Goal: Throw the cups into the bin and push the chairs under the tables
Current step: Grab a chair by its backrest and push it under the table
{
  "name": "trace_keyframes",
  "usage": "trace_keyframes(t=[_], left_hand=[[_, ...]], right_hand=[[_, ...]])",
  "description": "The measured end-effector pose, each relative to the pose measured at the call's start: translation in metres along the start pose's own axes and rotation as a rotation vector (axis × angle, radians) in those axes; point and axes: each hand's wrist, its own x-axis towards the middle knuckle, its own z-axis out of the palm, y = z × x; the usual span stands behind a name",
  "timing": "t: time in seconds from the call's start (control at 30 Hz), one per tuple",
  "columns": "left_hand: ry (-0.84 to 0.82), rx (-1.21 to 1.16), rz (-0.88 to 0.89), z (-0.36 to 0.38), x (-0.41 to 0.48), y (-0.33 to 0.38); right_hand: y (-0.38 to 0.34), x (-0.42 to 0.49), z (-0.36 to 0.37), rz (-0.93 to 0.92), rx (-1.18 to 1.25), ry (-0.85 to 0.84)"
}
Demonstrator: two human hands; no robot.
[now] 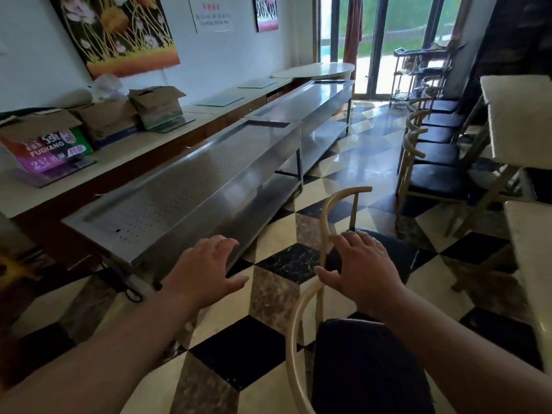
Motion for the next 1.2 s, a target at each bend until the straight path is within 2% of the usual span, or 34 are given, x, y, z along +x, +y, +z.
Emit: trace_keyframes(t=[0.27, 0.47, 0.63, 0.87, 1.2], left_hand=[[-0.02, -0.065, 0.193, 0.022, 0.15, -0.081], [-0.065, -0.047, 0.379, 0.034, 0.259, -0.144], [-0.08, -0.034, 0.513, 0.04, 0.353, -0.163], [-0.084, -0.065, 0.688, 0.066, 0.466, -0.128], [-0.127, 0.052, 0.944, 0.12, 0.673, 0.0]], right_hand=[[-0.019, 0.114, 0.036, 0.184, -0.058, 0.05], [-0.052, 0.184, 0.06, 0.398, -0.081, 0.078], [-0.062, 0.228, 0.066, 0.533, -0.123, 0.087], [-0.018, 0.283, 0.082, 0.713, -0.141, 0.07], [0.132, 0.392, 0.125, 0.917, -0.099, 0.096]])
